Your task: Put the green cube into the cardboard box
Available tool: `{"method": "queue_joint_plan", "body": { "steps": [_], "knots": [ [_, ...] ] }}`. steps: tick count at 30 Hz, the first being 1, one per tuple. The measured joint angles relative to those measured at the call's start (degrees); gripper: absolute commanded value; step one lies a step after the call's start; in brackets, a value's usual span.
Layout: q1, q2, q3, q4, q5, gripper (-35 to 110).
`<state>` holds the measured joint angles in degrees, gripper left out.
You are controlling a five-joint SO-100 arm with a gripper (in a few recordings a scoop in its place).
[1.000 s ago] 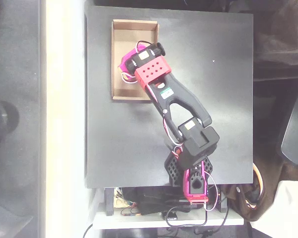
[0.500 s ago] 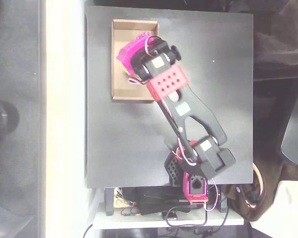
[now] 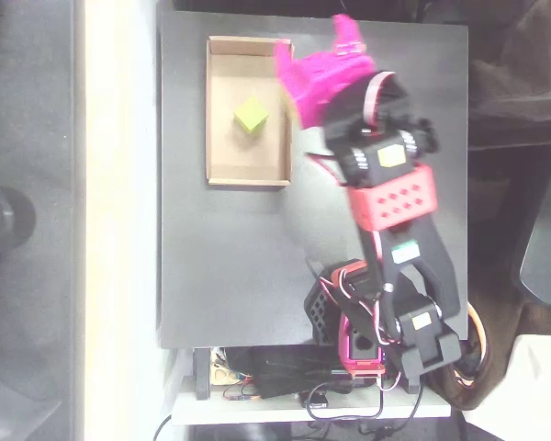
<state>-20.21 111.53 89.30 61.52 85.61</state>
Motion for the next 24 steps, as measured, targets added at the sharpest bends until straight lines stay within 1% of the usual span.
{"method": "queue_joint_plan", "body": {
  "steps": [8, 11, 15, 24],
  "knots": [
    [11.3, 5.2, 0.0, 0.0, 0.1, 32],
    [14.3, 6.1, 0.0, 0.0, 0.1, 29],
    [16.9, 7.8, 0.0, 0.0, 0.1, 22],
    [18.8, 14.2, 0.3, 0.4, 0.0, 20]
  ]
}}
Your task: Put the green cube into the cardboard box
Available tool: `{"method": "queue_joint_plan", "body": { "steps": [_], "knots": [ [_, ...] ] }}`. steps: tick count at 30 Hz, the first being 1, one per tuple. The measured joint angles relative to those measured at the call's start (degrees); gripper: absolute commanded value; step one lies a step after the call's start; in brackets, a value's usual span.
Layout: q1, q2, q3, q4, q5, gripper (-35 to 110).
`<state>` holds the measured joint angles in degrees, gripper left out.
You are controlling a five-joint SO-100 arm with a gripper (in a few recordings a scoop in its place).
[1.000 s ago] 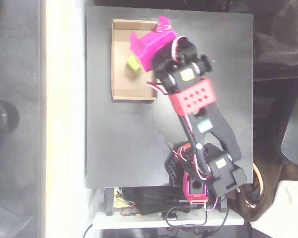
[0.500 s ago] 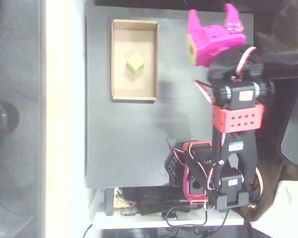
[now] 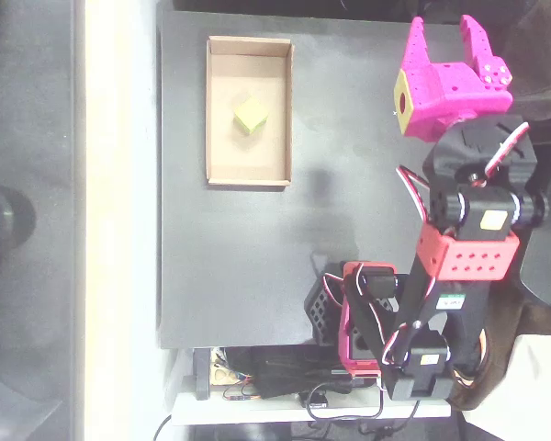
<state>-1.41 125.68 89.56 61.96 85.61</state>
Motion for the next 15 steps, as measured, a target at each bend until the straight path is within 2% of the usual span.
{"method": "queue_joint_plan", "body": {
  "steps": [5, 15],
  "knots": [
    [-0.2, 6.2, 7.2, 0.0, -0.1, 20],
    [1.6, 29.0, 34.2, -0.2, -0.2, 15]
  ]
}}
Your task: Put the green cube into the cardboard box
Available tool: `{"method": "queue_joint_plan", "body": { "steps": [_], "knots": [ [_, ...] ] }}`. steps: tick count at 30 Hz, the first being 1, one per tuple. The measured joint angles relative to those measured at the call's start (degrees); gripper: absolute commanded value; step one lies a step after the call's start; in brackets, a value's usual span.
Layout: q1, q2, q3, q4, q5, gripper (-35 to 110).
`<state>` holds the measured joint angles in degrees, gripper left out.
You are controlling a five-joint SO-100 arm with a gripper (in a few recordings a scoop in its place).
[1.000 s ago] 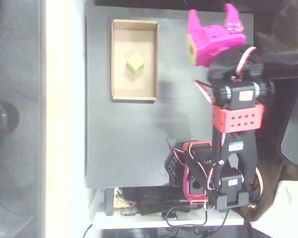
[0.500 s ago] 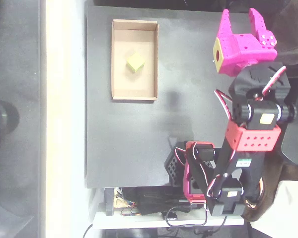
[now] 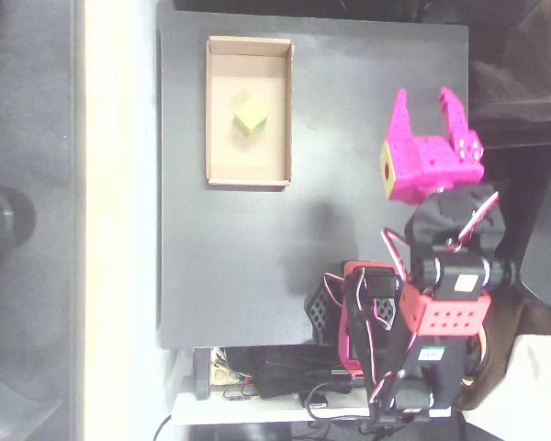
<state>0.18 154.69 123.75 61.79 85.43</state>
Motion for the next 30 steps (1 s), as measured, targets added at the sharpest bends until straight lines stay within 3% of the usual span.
{"method": "queue_joint_plan", "body": {
  "steps": [18, 30],
  "knots": [
    [-0.5, 32.4, 39.6, -0.1, -0.3, 13],
    [-0.5, 36.7, 51.0, 0.1, -0.4, 6]
  ]
}}
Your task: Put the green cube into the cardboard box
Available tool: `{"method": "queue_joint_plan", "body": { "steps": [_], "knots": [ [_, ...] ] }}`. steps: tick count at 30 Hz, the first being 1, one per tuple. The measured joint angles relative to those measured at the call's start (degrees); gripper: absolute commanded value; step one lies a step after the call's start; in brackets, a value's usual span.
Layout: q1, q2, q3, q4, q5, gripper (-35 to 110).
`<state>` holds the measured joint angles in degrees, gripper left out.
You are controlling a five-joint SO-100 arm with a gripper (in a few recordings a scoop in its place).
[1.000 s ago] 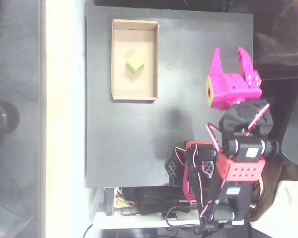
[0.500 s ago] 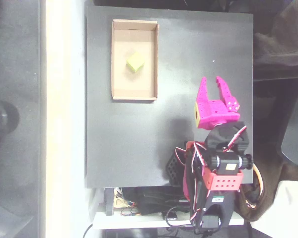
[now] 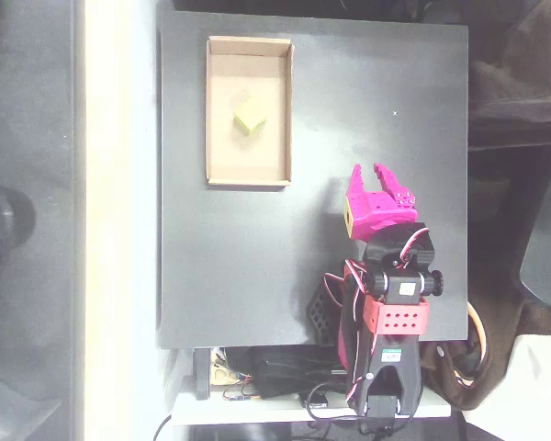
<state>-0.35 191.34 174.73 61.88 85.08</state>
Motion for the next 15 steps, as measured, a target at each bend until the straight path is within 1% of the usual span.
{"method": "queue_joint_plan", "body": {
  "steps": [7, 15],
  "knots": [
    [0.0, 0.0, 4.9, 0.1, 0.0, 6],
    [0.0, -0.2, 5.4, 0.1, 0.4, 5]
  ]
}}
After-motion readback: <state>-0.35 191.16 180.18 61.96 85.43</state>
